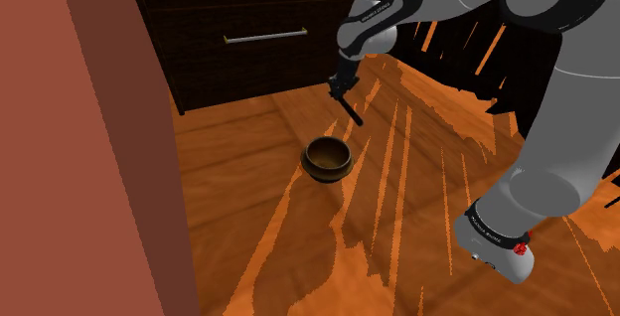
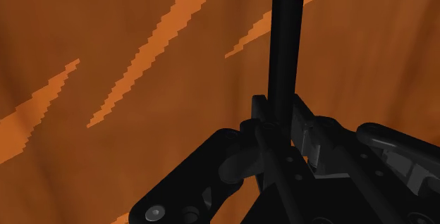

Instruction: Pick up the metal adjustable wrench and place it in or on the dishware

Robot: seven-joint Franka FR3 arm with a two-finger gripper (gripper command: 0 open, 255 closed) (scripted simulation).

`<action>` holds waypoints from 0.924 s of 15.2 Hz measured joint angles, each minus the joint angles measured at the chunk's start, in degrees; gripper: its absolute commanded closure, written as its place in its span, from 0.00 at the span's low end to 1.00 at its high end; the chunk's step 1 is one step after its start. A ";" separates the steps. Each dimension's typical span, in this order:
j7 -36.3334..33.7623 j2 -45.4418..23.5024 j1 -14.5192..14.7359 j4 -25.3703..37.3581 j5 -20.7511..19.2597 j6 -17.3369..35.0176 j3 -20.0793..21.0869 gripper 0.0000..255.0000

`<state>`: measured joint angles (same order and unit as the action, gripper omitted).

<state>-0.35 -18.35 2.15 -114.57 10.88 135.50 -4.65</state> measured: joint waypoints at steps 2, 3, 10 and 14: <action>-0.31 0.95 0.07 0.25 -0.28 -1.18 -0.10 1.00; -0.36 1.22 0.03 0.67 -0.39 -1.87 -0.17 1.00; -1.38 4.29 0.19 2.27 -1.32 -6.46 -0.47 1.00; -1.94 5.78 0.28 3.39 -1.78 -9.04 -0.58 1.00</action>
<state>-2.29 -12.57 2.43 -111.18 9.10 126.46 -5.23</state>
